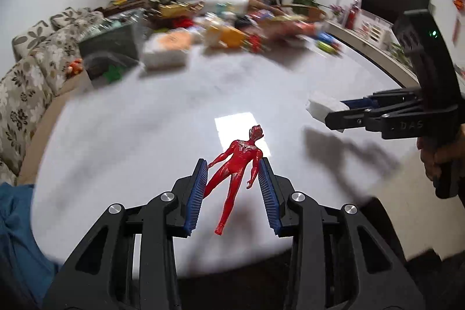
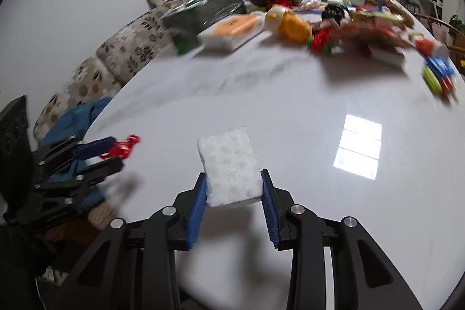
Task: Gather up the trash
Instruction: 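Lower the sponge and red figure into the box and open both tools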
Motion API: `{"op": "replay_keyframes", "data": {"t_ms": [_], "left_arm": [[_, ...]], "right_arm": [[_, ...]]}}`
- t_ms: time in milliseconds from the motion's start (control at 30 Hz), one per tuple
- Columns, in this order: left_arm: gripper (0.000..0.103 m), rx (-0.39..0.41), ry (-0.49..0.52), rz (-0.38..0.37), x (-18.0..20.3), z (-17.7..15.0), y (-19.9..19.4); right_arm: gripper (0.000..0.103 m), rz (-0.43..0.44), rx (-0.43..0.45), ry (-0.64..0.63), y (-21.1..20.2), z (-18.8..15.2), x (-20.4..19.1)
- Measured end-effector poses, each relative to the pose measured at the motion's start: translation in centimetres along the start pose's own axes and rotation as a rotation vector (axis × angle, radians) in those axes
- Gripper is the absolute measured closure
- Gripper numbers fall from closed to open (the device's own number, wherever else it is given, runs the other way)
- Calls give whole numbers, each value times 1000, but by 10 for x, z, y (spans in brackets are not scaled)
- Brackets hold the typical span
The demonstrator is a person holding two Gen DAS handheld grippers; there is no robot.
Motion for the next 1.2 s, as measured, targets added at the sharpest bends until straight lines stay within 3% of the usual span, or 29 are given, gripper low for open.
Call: {"op": "replay_keyframes", "data": {"t_ms": [167, 267, 400, 533, 600, 633, 733, 800, 900, 1067, 1167, 1200], "left_arm": [[67, -48, 36, -42, 44, -58, -32], [67, -98, 56, -63, 59, -85, -37], [67, -194, 71, -71, 73, -120, -17], [66, -315, 83, -41, 80, -152, 30], [56, -361, 89, 6, 82, -168, 54], [38, -411, 90, 18, 84, -180, 70], [34, -563, 86, 0, 93, -214, 104], [34, -612, 91, -3, 94, -224, 110], [34, -558, 82, 2, 85, -212, 99], [28, -418, 32, -60, 62, -165, 36], [22, -298, -13, -107, 47, -116, -13], [21, -222, -26, -99, 36, -90, -32]], "right_arm": [[66, 51, -50, 7, -42, -83, -28], [66, 34, -111, 30, -48, -136, -33], [65, 10, -171, 83, -26, -175, -21], [62, -13, -242, 114, 15, -201, -1], [54, -27, -296, 128, 41, -216, 11], [49, -38, -314, 140, 52, -222, 17], [42, -36, -350, 181, 71, -235, 25], [39, -30, -348, 196, 73, -239, 25], [38, -37, -310, 147, 55, -233, 15], [26, -11, -303, 8, -6, -206, -17], [22, 25, -277, -65, -43, -170, -33], [17, 31, -242, -94, -59, -148, -37]]}}
Point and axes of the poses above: each gripper's, at about its wrist camera, not at the fingertips, and y roughly the way its jaws point, x to its right, z to its top, the point moved 5 cm from there along y, roughly the way its jaws point, and after that the axes turned 8 degrees about z, right-handed, at the moved point
